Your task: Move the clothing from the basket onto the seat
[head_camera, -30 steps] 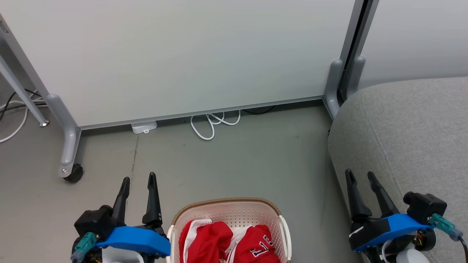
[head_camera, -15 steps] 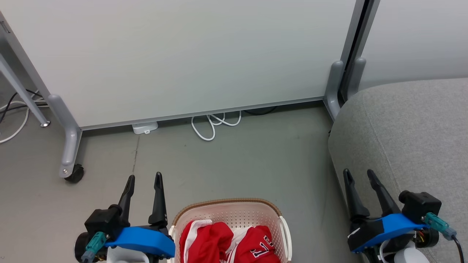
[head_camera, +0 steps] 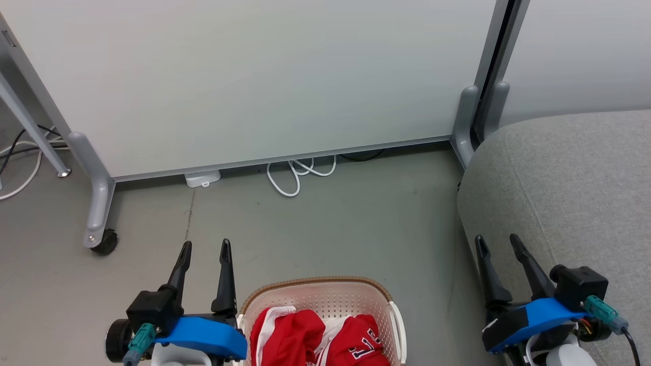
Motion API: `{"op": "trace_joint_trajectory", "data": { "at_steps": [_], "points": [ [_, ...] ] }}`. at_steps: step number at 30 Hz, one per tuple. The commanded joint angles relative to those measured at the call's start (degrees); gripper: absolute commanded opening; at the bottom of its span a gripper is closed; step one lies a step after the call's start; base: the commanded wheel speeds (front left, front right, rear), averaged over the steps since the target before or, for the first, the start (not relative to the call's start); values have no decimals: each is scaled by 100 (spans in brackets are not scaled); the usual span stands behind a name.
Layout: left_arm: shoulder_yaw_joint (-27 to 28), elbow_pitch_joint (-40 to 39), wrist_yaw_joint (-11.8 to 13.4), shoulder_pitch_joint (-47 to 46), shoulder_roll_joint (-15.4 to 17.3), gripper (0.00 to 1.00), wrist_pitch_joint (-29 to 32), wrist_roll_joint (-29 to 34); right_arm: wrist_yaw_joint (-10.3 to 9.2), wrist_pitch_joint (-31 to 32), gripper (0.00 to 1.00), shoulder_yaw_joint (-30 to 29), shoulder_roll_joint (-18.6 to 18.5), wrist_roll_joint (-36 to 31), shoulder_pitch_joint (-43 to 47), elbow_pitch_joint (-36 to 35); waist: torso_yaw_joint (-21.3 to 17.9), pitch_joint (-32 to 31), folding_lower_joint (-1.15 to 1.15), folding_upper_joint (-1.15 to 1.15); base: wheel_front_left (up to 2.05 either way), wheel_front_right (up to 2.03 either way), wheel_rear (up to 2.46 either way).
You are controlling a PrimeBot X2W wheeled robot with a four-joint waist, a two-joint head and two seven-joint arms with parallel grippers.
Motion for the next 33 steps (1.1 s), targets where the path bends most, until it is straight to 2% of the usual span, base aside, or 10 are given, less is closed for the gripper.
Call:
{"op": "trace_joint_trajectory", "data": {
  "at_steps": [1,10,15,27,33],
  "points": [
    [-26,0,36,-56,16,100,-28,32,5,-15,100,-10,-34,6,-48,-3,2,0,0,0,0,0,0],
    [-48,-4,55,-32,16,100,-27,-8,4,-7,100,9,-34,12,-46,-24,12,29,0,0,0,0,0],
    [-93,254,12,-189,21,100,-23,57,4,14,100,86,-33,-9,-234,-174,-82,363,0,0,0,0,0],
    [-295,1520,-163,-1171,173,100,196,28,4,83,100,359,-30,-189,-1120,-869,-777,2214,0,0,0,0,0],
    [-330,2300,-217,-1808,285,100,341,-19,4,-34,100,590,-23,-16,-1574,-1052,-1177,3159,0,0,0,0,0]
  ]
}}
